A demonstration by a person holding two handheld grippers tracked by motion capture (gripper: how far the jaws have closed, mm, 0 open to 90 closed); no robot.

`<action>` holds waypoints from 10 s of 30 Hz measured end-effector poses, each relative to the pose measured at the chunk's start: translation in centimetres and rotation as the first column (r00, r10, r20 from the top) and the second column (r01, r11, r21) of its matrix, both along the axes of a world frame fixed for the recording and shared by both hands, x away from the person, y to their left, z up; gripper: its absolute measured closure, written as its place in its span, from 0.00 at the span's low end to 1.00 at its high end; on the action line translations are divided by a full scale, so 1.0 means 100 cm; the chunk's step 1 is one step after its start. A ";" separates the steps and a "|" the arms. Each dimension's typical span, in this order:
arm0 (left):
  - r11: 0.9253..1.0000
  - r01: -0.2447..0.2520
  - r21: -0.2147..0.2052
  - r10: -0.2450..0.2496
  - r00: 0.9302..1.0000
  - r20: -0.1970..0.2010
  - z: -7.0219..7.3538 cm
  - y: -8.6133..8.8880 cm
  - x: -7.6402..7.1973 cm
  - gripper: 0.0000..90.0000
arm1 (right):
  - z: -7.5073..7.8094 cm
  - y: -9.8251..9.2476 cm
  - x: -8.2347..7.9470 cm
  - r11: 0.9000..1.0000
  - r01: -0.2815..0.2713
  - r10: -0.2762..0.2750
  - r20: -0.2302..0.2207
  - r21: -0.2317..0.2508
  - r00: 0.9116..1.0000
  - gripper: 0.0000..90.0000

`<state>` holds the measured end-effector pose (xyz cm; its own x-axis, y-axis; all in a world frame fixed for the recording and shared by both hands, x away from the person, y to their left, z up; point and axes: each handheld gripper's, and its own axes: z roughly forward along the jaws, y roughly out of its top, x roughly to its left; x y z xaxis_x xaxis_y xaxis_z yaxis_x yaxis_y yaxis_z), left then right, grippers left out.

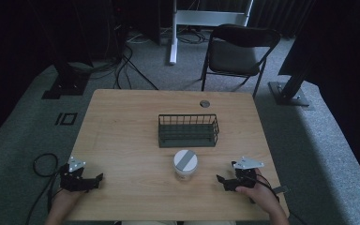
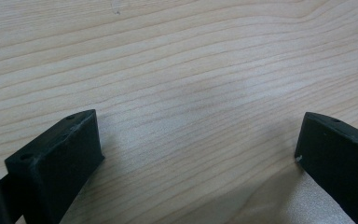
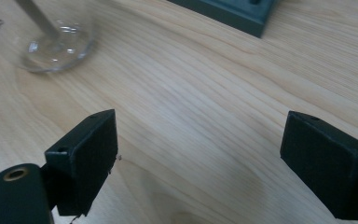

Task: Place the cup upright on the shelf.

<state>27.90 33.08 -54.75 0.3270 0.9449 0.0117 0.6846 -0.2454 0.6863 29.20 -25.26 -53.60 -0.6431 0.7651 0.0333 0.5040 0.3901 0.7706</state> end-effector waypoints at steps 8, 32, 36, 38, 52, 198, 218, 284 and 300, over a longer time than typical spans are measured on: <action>1.000 0.000 0.000 0.000 1.000 0.000 0.000 0.000 0.000 0.01 | 0.002 0.016 -0.003 0.998 -0.059 0.059 0.003 0.016 0.998 0.12; 1.000 -0.001 -0.001 0.001 1.000 0.000 0.000 0.000 0.000 0.01 | 0.003 0.061 -0.005 0.976 -0.207 0.208 -0.002 0.074 0.978 0.12; 1.000 -0.001 -0.001 0.001 1.000 0.001 0.000 0.000 0.000 0.01 | 0.005 0.068 -0.005 0.972 -0.216 0.216 0.013 0.095 0.976 0.12; 1.000 -0.001 -0.001 0.001 1.000 0.001 0.000 0.000 0.000 0.01 | 0.005 0.072 -0.005 0.969 -0.226 0.225 0.021 0.100 0.974 0.12; 1.000 -0.001 -0.001 0.001 1.000 0.001 0.000 0.000 0.000 0.01 | 0.007 0.089 -0.005 0.961 -0.250 0.245 0.060 0.120 0.968 0.12; 1.000 -0.007 -0.001 0.007 1.000 0.001 0.000 0.000 0.000 0.01 | 0.098 0.137 0.070 0.968 0.174 -0.220 0.285 0.179 0.933 0.21; 1.000 -0.007 -0.001 0.007 1.000 0.000 0.000 0.000 0.000 0.01 | 0.093 0.143 0.110 0.937 0.299 -0.339 0.262 0.180 0.904 0.21; 1.000 -0.007 -0.001 0.007 1.000 0.000 0.000 0.000 0.000 0.01 | 0.058 0.164 0.148 0.927 0.375 -0.375 0.081 0.026 0.923 0.21; 1.000 -0.007 -0.001 0.007 1.000 0.000 0.000 0.000 0.000 0.01 | 0.056 0.161 0.141 0.933 0.358 -0.360 0.088 0.043 0.929 0.20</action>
<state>27.90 33.09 -54.75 0.3206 0.9471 0.0111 0.6860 -0.2403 0.6868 43.35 -9.17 -48.01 -0.3267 0.9451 0.0088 0.5322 0.1762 0.8281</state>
